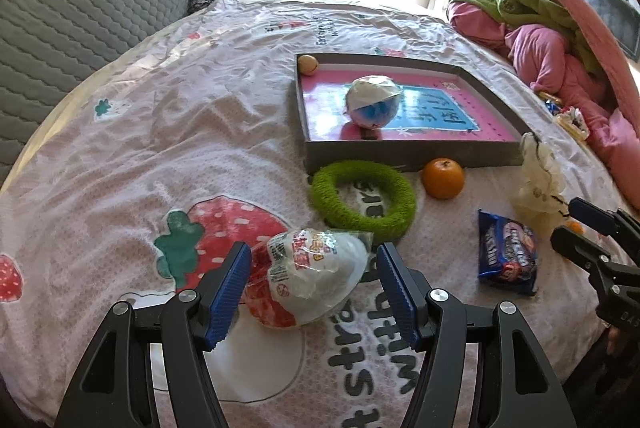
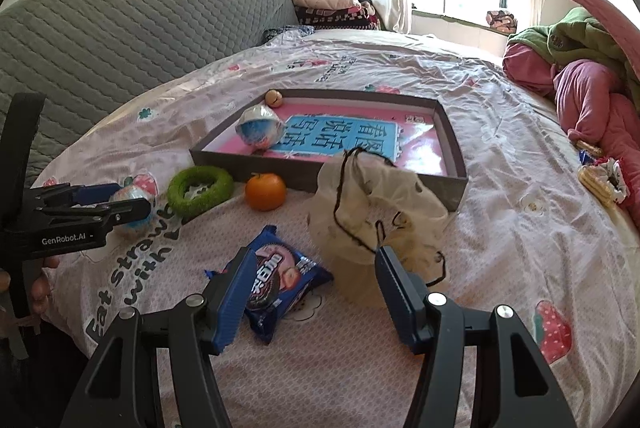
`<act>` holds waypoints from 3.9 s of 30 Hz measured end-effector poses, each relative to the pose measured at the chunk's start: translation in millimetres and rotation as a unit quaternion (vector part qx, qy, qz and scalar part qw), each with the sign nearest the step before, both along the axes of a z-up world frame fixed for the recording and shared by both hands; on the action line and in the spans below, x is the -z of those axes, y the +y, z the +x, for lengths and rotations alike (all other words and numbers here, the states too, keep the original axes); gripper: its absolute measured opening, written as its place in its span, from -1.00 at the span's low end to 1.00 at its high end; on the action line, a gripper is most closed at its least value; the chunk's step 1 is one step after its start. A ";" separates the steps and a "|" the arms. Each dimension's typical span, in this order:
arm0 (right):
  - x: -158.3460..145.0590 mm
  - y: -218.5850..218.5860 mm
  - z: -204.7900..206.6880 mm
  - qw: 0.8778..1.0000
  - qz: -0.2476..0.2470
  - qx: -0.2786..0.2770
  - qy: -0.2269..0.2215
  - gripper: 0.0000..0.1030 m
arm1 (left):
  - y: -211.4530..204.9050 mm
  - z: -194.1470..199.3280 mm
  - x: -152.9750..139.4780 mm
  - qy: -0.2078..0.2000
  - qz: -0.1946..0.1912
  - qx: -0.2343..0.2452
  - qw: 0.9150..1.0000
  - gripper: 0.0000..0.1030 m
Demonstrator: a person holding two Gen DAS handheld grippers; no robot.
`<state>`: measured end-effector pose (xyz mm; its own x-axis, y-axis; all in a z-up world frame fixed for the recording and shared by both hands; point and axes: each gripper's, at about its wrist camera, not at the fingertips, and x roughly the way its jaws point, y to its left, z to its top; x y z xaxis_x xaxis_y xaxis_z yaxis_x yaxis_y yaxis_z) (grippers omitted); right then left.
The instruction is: Organize objects
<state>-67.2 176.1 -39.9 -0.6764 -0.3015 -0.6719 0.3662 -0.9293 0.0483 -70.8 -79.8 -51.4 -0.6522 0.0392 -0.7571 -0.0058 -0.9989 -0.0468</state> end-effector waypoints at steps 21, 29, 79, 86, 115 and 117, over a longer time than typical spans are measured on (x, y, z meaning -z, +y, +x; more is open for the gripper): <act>21.1 -16.1 -7.9 0.999 0.000 -0.007 -0.038 0.19 | -9.5 -10.9 16.3 -0.019 0.015 -0.005 1.000 0.30; 25.7 -19.5 -6.7 0.998 -0.021 0.013 -0.061 0.19 | -7.1 -12.3 16.8 -0.020 0.018 -0.004 1.000 0.30; 42.6 -50.6 -12.6 0.999 0.014 0.026 -0.045 0.01 | 3.1 -28.9 27.8 -0.033 0.010 0.006 0.999 0.30; 36.1 -55.6 -6.8 1.000 0.011 0.001 -0.027 0.01 | 2.9 -22.7 21.5 -0.032 0.028 0.013 0.999 0.29; -16.6 -28.6 -3.9 0.997 -0.002 0.013 0.070 0.01 | 44.1 -11.0 -11.1 0.043 0.036 0.047 0.997 0.29; -17.7 -23.3 -5.6 0.997 -0.004 0.018 0.070 0.01 | 47.9 -13.0 -11.3 0.045 0.039 0.049 0.997 0.29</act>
<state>-72.8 152.8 -22.2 -0.7744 -0.2802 -0.5673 0.3365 -0.9417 0.0057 -83.8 -31.9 -40.2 -0.7073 0.1629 -0.6878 -0.1107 -0.9866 -0.1198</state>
